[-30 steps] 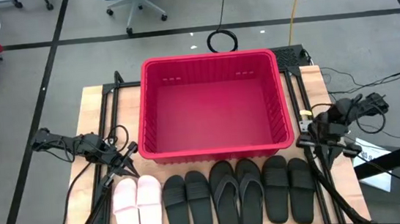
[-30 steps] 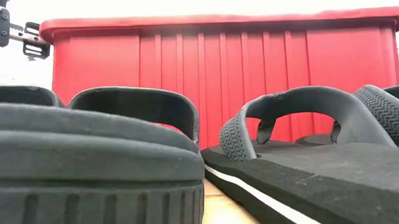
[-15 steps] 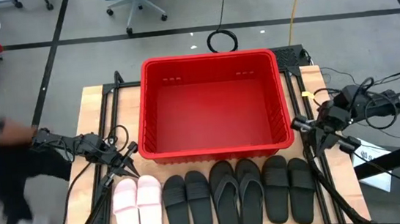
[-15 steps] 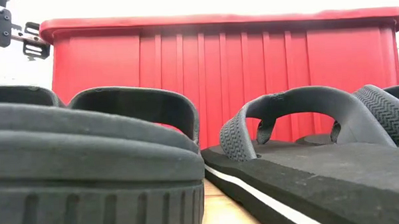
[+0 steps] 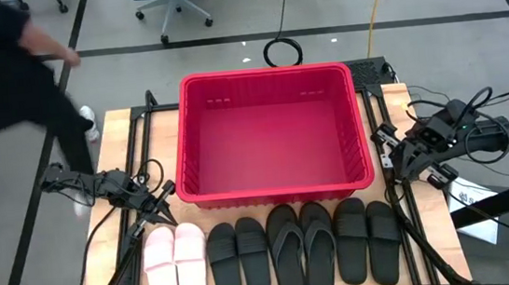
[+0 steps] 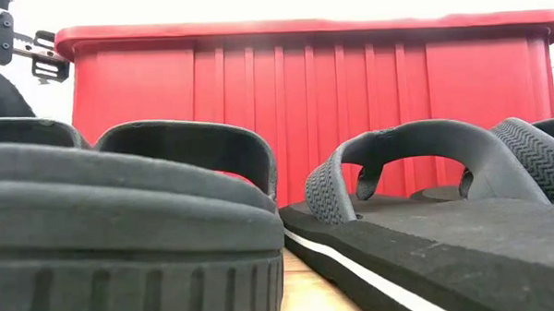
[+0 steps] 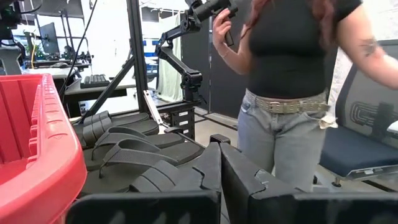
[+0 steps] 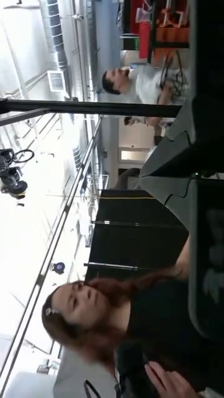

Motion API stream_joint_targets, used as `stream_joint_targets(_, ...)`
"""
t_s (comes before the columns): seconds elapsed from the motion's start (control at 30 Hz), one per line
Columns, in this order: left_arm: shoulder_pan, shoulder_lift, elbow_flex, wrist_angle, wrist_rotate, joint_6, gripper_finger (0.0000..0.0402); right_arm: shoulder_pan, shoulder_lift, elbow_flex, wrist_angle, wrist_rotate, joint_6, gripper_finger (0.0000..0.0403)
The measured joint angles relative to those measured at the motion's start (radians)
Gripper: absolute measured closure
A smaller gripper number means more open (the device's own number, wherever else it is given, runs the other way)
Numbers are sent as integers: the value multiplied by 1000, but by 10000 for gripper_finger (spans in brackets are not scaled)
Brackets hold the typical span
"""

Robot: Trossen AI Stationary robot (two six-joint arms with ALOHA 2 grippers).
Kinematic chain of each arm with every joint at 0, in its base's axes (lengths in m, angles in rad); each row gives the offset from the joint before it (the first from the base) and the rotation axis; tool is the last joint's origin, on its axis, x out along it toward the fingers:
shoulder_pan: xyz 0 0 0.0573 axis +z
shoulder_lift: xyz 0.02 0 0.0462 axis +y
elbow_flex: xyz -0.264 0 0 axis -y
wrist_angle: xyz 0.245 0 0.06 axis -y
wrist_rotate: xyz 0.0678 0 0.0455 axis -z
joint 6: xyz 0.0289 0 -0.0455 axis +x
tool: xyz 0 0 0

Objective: Pick and place slides into bin
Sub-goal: Put the black slide into the red bin

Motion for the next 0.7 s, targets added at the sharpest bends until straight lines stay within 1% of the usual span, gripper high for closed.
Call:
stream_joint_targets(0.1,0,0,0,0,-9,37,387,0,-1,0,1,0,8,403)
stream_joint_targets(0.27,0,0,0,0,-77,82,376,0,0,-1,1,2,-23,403)
stream_joint_targets(0.37,0,0,0,1,-112,78,378,0,0,-1,1,2,-23,403)
stream_joint_targets(0.53,0,0,0,26,-214,83,392,0,2,-1,0,1,-43,403)
stream_joint_targets(0.63,0,0,0,99,-276,81,400,0,4,-1,-9,4,-115,403)
stream_joint_targets(0.7,0,0,0,166,-289,80,399,1,3,-1,-17,41,-160,403)
